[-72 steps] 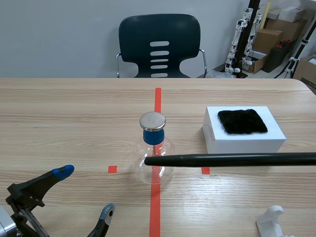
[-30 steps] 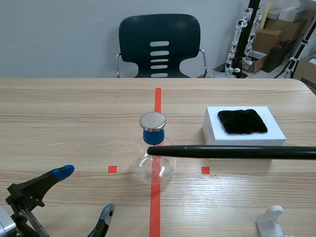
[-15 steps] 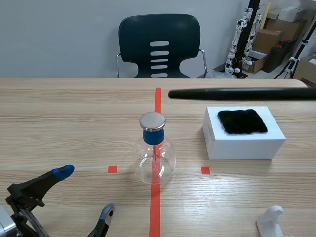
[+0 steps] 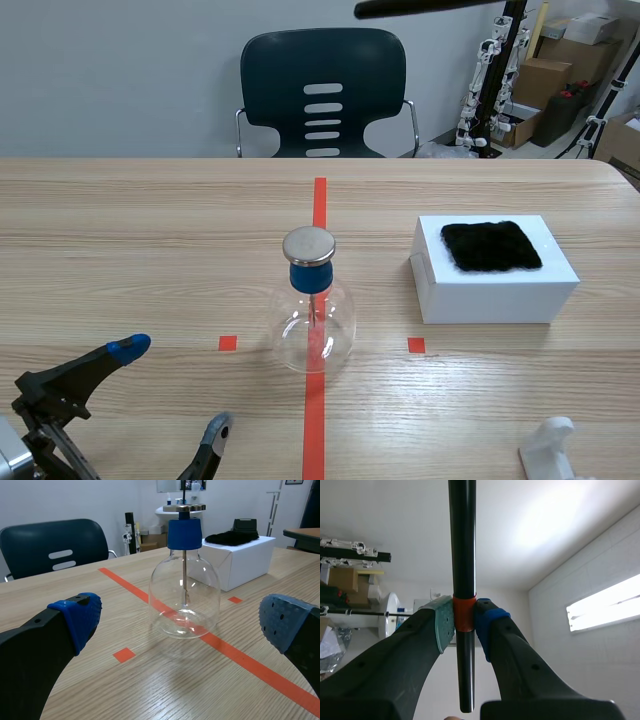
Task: Do the electroscope experiment. move the rod toward and away from the electroscope
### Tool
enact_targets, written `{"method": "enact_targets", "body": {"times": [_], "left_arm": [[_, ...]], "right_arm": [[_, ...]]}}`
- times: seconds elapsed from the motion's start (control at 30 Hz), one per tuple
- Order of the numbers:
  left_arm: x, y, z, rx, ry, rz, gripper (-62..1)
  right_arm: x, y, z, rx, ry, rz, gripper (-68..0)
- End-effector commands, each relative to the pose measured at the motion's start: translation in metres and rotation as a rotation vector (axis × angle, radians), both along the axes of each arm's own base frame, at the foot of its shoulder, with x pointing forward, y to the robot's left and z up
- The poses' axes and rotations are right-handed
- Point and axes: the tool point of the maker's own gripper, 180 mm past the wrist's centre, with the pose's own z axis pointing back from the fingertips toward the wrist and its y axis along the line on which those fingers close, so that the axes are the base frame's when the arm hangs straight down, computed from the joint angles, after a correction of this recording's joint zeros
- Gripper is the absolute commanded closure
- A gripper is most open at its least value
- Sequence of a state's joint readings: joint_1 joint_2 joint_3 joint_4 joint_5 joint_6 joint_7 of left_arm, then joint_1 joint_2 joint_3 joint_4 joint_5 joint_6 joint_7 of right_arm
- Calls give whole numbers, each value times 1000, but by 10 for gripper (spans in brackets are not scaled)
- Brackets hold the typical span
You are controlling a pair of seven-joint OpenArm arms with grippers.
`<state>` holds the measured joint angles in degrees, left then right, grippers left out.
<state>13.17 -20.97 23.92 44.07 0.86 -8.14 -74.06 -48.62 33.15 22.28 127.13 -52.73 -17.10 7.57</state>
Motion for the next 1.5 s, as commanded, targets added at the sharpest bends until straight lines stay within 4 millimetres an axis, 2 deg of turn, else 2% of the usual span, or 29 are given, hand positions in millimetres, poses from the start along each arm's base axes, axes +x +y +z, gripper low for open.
{"method": "enact_targets", "body": {"times": [0.0, 0.13, 0.33, 0.73, 1.13, 1.47], "left_arm": [[1, 0, 7, -21, -25, 1, -623], [1, 0, 7, -21, -25, 1, -623], [1, 0, 7, -21, -25, 1, -623], [1, 0, 7, -21, -25, 1, -623], [1, 0, 7, -21, -25, 1, -623], [1, 0, 7, -21, -25, 1, -623]], "right_arm": [[3, 3, 5, -10, -30, 5, -10], [12, 13, 5, -47, -55, 29, -10], [25, 28, -10, -108, -61, 66, -10], [49, 42, -57, -209, -23, 78, -10], [55, 48, -91, -259, 42, 103, -10], [54, 49, -98, -275, 69, 102, -10]]}}
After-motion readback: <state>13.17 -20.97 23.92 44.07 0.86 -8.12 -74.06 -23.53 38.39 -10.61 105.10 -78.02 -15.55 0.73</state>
